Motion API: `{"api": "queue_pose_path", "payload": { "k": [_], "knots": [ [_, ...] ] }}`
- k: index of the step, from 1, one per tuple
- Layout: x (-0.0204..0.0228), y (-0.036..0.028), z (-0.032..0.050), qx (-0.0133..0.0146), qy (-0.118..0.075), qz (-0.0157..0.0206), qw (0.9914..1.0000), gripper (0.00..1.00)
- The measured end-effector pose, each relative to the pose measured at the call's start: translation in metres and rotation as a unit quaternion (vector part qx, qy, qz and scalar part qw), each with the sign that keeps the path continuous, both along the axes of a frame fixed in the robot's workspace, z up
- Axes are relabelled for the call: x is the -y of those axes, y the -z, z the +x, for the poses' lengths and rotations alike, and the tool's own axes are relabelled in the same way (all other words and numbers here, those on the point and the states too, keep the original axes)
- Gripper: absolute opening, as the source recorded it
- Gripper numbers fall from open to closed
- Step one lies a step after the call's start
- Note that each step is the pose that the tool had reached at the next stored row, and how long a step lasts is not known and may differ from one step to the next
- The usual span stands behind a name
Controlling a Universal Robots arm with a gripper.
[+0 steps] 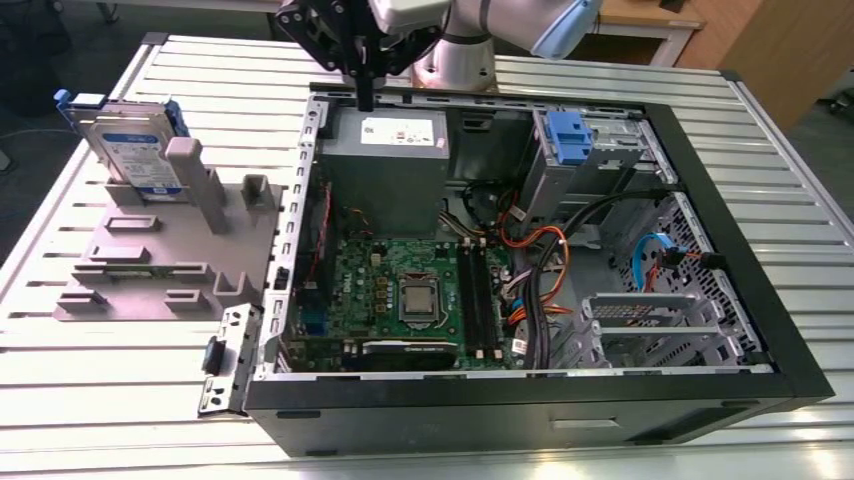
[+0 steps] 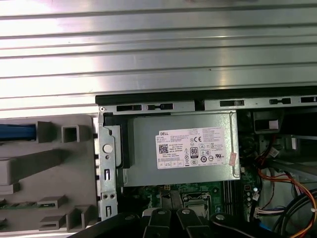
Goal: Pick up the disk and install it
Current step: 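Reach for the disk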
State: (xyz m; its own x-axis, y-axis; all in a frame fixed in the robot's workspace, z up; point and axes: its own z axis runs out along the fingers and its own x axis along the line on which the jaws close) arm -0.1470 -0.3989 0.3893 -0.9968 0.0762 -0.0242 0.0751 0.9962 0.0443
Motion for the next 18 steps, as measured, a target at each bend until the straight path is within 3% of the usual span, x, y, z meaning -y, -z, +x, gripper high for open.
{"api": "queue_pose_path", "payload": {
  "k": [18],
  "knots": [
    [0.0000, 0.0010, -0.0057, -0.0003, 0.000, 0.0000, 1.00000, 0.11]
  ]
}}
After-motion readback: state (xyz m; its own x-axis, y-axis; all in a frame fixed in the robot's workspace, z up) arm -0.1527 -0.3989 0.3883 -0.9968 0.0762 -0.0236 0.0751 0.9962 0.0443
